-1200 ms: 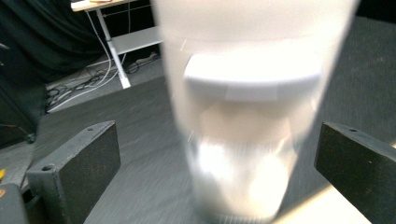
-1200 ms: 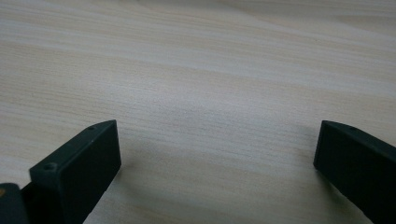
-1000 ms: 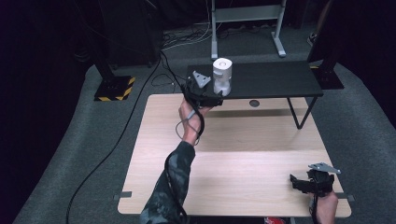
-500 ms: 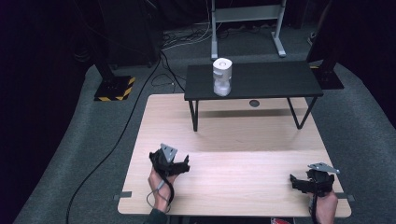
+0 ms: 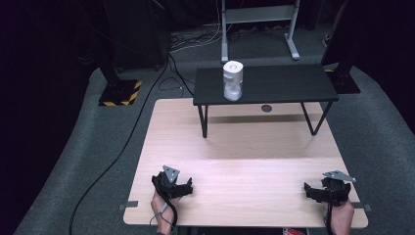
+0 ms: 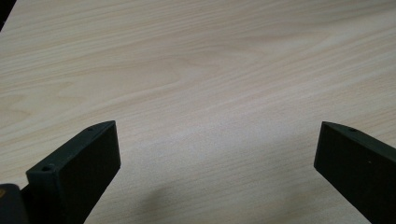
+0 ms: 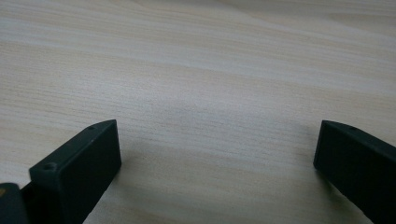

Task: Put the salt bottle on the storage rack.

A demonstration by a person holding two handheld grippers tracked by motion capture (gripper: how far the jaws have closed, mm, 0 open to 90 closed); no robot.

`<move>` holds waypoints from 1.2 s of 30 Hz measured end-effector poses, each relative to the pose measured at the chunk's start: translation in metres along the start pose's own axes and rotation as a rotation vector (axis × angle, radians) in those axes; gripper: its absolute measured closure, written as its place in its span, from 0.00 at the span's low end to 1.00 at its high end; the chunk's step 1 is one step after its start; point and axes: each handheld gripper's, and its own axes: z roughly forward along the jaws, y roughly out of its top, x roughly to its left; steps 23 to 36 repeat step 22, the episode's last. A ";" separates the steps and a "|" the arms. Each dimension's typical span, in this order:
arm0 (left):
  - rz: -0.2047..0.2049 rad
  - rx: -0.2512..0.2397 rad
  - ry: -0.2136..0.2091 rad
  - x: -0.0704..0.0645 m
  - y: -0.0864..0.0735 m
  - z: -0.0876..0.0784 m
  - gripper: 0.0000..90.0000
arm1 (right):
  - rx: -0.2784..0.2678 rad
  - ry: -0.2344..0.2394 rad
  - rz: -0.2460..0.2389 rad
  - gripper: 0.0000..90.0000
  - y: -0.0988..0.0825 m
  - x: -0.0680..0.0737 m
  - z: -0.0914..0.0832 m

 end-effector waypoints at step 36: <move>-0.050 0.010 0.002 0.007 -0.008 -0.003 0.00 | 0.001 0.002 -0.004 0.00 0.000 0.000 0.000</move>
